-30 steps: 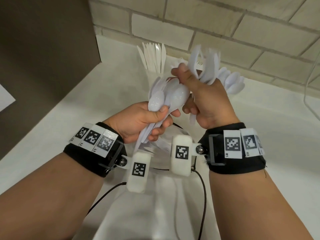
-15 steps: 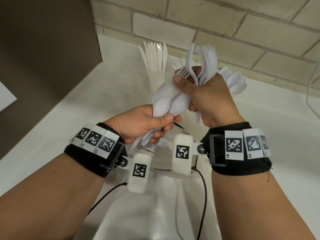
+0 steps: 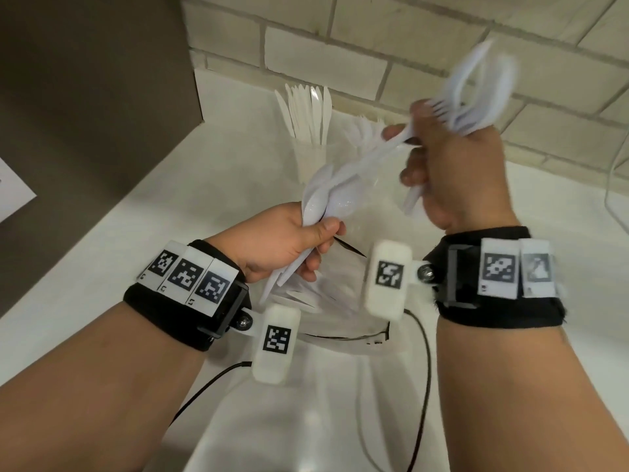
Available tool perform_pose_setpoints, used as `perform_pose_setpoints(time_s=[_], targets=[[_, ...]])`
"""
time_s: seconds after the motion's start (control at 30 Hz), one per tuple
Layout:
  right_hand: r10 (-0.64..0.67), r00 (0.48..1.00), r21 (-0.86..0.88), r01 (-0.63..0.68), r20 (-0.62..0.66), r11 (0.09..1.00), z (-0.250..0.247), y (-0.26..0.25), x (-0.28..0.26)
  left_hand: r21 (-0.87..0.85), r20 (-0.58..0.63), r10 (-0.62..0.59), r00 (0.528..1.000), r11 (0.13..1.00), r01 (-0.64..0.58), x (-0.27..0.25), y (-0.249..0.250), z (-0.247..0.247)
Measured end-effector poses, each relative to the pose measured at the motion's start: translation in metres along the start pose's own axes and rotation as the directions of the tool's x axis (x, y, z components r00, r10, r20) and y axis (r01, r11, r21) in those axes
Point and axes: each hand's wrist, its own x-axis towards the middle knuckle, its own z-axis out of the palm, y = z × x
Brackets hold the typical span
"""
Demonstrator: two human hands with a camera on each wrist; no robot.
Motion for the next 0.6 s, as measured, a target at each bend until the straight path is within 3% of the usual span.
perform_pose_setpoints(time_s=[0.07,0.13,0.23,0.4,0.5,0.6], targets=[[-0.055,0.993,0.055,0.061,-0.107,0.997,-0.012,-0.010,0.010,0.001,-0.067,-0.014,0.998,1.000,0.014,0.000,0.002,-0.001],[-0.133,0.977,-0.002,0.135,-0.169,0.991,-0.019,-0.017,0.022,-0.019,-0.137,-0.023,0.990,1.000,0.020,-0.001,0.007,-0.002],[-0.244,0.952,-0.062,0.237,-0.187,0.970,-0.014,-0.019,0.044,-0.102,-0.264,-0.021,0.964,0.995,-0.007,0.002,0.013,-0.002],[-0.263,0.964,-0.010,0.263,-0.028,0.965,0.008,0.002,0.079,-0.266,-0.363,-0.061,0.930,0.963,-0.041,0.008,0.021,-0.002],[-0.248,0.968,-0.012,0.247,-0.043,0.969,0.017,0.023,0.099,-0.285,-0.373,-0.070,0.925,0.958,-0.042,0.010,0.023,-0.003],[-0.135,0.986,0.016,0.137,-0.100,0.990,0.019,0.045,0.117,-0.285,-0.371,-0.065,0.926,0.957,-0.047,0.011,0.023,-0.004]])
